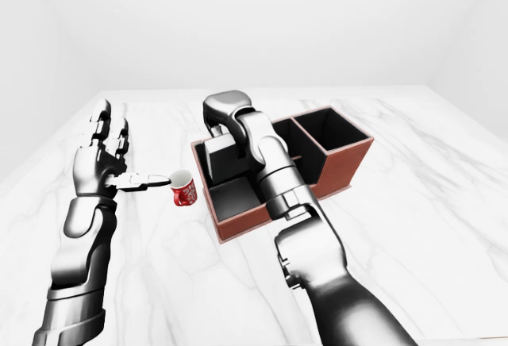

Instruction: Pick up the book and place it in the left compartment of the caddy.

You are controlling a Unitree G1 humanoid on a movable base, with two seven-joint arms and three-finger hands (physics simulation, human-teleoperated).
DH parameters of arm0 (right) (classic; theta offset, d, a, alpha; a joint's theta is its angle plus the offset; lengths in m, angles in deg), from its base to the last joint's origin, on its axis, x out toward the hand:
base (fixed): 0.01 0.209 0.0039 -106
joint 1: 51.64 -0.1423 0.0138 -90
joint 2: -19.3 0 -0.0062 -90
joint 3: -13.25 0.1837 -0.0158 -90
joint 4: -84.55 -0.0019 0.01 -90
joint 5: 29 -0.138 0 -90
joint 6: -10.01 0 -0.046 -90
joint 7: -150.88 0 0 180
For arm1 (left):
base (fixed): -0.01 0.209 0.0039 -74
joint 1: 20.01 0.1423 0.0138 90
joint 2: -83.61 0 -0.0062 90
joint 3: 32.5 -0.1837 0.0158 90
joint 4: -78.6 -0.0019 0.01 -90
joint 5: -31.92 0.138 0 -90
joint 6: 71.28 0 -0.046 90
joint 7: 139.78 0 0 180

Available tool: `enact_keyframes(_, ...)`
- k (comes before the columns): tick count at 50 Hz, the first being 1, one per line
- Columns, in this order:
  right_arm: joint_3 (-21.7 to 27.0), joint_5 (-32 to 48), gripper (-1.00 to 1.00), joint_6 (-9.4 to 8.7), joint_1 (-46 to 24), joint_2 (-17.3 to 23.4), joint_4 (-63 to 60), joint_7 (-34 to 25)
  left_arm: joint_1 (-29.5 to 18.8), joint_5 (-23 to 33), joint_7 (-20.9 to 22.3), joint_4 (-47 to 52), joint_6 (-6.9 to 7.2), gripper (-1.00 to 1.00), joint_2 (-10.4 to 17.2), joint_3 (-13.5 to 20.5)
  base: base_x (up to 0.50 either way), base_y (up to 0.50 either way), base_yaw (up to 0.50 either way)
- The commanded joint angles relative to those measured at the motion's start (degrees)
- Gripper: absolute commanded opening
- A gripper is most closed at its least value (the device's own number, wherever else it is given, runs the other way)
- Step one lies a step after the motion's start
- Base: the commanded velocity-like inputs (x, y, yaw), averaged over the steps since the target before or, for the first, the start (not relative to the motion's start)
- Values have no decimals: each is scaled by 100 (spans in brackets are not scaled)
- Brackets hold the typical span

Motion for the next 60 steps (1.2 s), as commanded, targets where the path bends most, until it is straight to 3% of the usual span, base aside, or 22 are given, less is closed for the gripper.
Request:
enact_keyframes(1,55,216,-100,0,-167,-35,450,491,13,1,1,-47,0,100,-11,-4,0,0,0)
enact_keyframes(24,-25,277,-100,0,-277,-213,1310,1198,39,-3,16,-76,0,100,-9,1,0,0,0)
enact_keyframes(60,-166,591,-100,0,-42,-356,1912,1834,53,-12,24,-62,0,100,8,24,0,0,0)
